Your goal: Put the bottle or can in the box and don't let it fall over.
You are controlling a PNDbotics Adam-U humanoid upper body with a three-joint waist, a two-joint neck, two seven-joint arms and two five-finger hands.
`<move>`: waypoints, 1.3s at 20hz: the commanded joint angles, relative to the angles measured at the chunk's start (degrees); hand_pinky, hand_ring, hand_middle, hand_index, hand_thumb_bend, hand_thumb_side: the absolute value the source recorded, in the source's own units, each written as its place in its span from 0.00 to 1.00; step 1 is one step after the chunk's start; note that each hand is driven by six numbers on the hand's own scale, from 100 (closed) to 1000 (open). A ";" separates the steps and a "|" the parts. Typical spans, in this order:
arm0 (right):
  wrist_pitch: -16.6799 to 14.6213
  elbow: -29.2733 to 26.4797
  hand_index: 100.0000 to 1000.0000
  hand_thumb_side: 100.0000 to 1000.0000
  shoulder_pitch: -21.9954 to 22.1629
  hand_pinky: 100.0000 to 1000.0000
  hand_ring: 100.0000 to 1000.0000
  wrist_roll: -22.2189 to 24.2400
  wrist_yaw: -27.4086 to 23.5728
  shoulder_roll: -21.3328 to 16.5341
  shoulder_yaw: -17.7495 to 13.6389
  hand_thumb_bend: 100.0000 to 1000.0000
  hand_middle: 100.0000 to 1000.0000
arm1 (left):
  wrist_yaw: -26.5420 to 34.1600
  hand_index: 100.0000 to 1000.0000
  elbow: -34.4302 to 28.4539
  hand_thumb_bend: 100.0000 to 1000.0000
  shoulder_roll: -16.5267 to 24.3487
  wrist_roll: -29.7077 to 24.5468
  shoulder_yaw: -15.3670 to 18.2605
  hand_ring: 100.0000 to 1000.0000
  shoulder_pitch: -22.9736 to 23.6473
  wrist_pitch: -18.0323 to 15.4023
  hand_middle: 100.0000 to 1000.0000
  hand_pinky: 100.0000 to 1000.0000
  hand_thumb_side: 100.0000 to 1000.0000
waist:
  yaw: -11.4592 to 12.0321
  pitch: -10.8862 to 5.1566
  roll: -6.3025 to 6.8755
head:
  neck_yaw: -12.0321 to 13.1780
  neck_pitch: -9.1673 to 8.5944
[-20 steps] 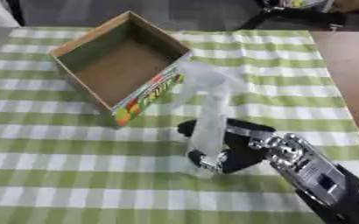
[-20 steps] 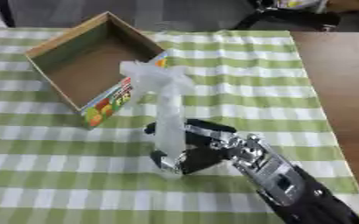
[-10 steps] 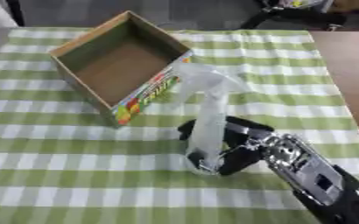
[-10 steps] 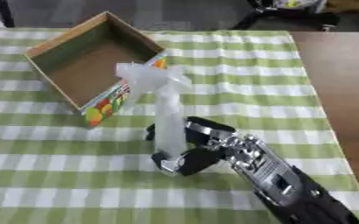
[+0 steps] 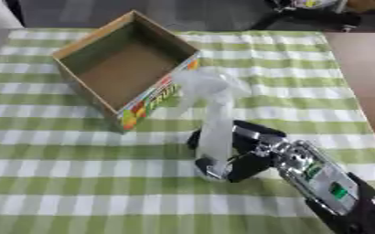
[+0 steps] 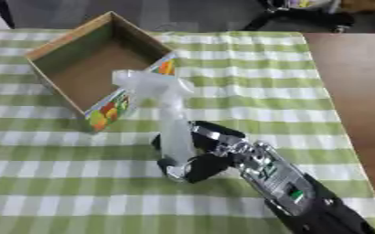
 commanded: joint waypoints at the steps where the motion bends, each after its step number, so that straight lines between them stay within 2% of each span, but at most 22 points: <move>1: 0.98 -2.43 0.09 0.00 -0.47 1.00 1.00 0.26 -1.02 -1.46 -0.55 0.00 0.66 | -0.18 0.84 -0.80 0.02 1.08 -0.18 0.33 0.83 -0.43 -0.11 0.94 0.94 0.84 | -0.03 -0.80 0.20 | -0.04 -0.78; 19: 2.05 -4.61 0.09 0.00 -0.84 1.00 1.00 -0.19 -3.81 -1.80 -1.54 0.00 0.67 | -0.15 0.84 -0.88 0.02 1.23 -0.27 0.42 0.83 -0.40 -0.14 0.94 0.94 0.84 | -0.34 -1.11 0.28 | -0.08 -1.27; 26: 1.54 -6.81 0.10 0.00 -4.04 1.00 1.00 -1.74 -6.97 -2.50 -3.23 0.00 0.68 | -0.15 0.84 -0.94 0.02 1.46 -0.20 0.49 0.83 -0.32 -0.24 0.94 0.94 0.84 | -0.56 -1.30 0.37 | -0.24 -1.25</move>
